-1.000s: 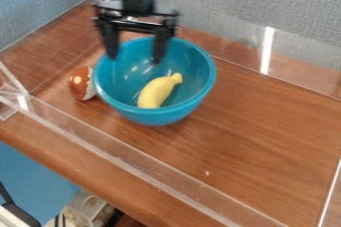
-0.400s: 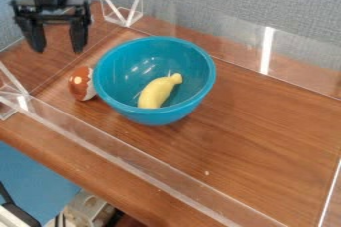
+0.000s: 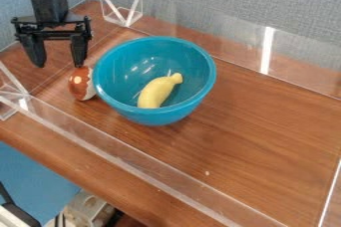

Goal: Remove the mushroom from the blue bowl and put it on the table

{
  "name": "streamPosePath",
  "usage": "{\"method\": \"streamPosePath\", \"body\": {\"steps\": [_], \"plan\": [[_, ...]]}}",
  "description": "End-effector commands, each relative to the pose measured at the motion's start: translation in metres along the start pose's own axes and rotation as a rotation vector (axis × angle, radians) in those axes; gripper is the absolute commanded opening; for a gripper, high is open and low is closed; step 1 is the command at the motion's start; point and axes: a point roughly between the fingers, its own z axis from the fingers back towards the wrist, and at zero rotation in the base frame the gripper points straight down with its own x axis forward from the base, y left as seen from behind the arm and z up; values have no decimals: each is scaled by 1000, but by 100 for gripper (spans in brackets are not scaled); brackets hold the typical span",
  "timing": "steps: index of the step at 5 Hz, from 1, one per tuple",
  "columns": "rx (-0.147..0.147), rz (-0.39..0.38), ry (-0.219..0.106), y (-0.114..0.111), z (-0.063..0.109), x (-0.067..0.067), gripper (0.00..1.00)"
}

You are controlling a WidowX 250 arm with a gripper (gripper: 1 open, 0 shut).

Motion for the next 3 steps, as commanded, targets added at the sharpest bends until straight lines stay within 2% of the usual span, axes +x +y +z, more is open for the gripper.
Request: {"method": "streamPosePath", "body": {"steps": [1, 3], "plan": [[10, -72, -61, -16, 29, 9, 100], [3, -29, -51, -27, 15, 21, 100]]}}
